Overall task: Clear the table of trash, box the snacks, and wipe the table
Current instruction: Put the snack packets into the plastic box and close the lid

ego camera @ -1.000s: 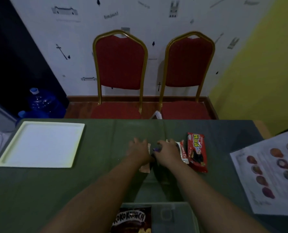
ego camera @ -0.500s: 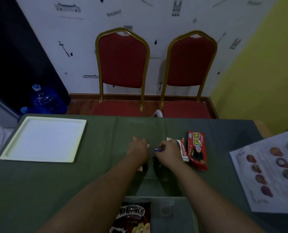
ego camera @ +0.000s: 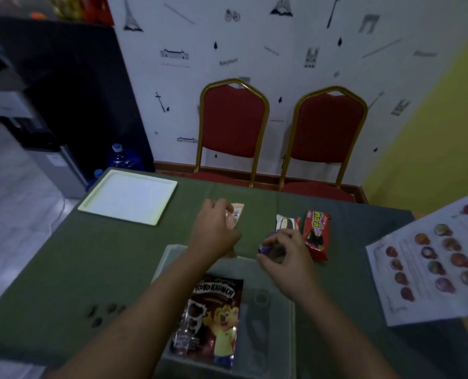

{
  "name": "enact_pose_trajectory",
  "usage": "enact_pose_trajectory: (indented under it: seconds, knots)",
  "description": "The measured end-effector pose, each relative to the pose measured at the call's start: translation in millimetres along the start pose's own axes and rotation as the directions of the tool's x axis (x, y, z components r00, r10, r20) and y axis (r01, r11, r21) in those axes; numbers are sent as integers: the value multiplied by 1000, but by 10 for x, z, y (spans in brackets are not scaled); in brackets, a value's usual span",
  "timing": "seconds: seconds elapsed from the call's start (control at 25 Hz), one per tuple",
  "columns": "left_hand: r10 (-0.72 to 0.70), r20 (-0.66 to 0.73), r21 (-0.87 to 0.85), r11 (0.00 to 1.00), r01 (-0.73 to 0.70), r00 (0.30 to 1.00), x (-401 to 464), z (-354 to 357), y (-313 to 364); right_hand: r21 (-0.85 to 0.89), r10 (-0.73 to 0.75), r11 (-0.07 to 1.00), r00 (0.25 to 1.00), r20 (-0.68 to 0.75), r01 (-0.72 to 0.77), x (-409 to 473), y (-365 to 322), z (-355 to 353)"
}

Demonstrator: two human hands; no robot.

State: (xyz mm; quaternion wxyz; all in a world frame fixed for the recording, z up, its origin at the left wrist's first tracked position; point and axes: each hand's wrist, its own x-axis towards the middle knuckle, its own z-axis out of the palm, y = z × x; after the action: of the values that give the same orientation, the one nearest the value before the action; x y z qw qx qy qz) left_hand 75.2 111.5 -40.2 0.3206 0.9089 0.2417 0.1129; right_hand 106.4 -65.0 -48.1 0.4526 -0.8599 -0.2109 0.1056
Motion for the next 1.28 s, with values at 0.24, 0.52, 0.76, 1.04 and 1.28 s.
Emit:
enact_pose_trajectory:
  seconds: [0.24, 0.52, 0.76, 1.04, 1.28]
  knots:
    - [-53, 47, 20, 998, 52, 998, -956, 129, -149, -194, -33, 976, 941, 337, 104, -693, 133, 219]
    - [-158, 184, 226, 967, 115, 970, -1275, 452, -518, -525, 25, 787, 834, 551, 324, -930, 147, 461]
    - [-210, 303, 313, 943, 111, 930, -1233, 552, -506, -548, 104, 744, 745, 659, 381, -846, 136, 431]
    - [13, -46, 81, 997, -9, 999, -943, 265, 3, -278, -6, 955, 946, 323, 101, -472, 44, -10]
    - [218, -31, 107, 971, -213, 976, -212, 394, 444, -249, 1, 968, 999, -52, -14, 295, 494, -490]
